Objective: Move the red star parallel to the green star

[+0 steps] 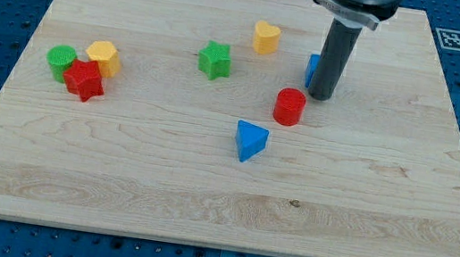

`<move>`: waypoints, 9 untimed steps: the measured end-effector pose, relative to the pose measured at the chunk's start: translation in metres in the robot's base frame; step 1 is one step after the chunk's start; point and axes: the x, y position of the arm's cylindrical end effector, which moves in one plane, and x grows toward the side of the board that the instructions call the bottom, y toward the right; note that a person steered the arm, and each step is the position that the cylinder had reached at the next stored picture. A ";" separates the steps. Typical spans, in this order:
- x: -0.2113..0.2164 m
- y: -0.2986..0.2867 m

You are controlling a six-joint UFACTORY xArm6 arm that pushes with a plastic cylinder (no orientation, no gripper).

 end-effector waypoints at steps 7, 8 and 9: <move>0.107 -0.158; 0.126 -0.201; 0.123 -0.252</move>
